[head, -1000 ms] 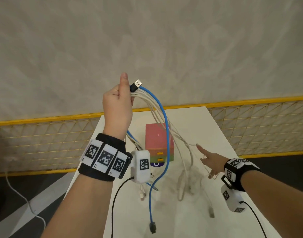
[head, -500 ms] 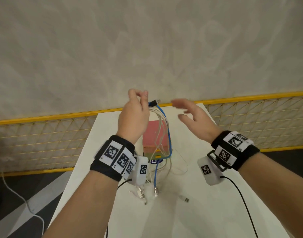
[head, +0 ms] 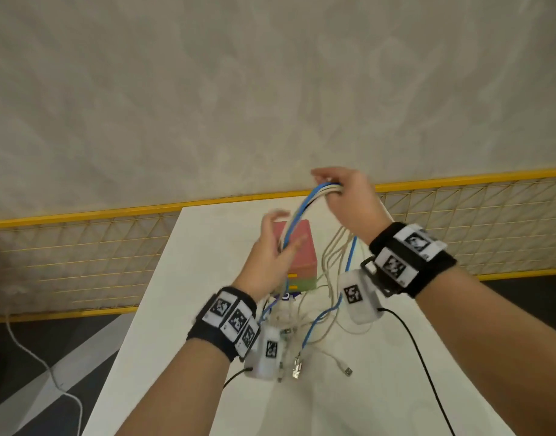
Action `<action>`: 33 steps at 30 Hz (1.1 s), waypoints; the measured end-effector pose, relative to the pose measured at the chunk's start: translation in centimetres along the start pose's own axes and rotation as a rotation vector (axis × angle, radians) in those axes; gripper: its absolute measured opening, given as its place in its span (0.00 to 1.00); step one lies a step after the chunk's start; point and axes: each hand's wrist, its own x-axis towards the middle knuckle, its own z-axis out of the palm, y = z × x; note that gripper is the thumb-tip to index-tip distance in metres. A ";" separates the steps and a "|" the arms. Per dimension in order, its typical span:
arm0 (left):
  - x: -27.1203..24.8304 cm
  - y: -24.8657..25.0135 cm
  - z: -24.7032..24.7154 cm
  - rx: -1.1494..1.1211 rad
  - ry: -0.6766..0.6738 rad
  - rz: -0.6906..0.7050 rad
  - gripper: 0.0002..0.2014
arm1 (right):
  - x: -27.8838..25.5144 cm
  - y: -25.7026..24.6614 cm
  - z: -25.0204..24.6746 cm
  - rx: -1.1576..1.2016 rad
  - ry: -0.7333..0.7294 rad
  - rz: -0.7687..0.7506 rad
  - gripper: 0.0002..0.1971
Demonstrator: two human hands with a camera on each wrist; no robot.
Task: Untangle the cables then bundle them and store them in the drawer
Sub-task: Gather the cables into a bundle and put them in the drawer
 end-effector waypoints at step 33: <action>1.1 -4.0 1.1 0.510 -0.111 -0.153 0.12 | -5.7 5.8 -2.0 -0.838 -0.527 0.124 0.41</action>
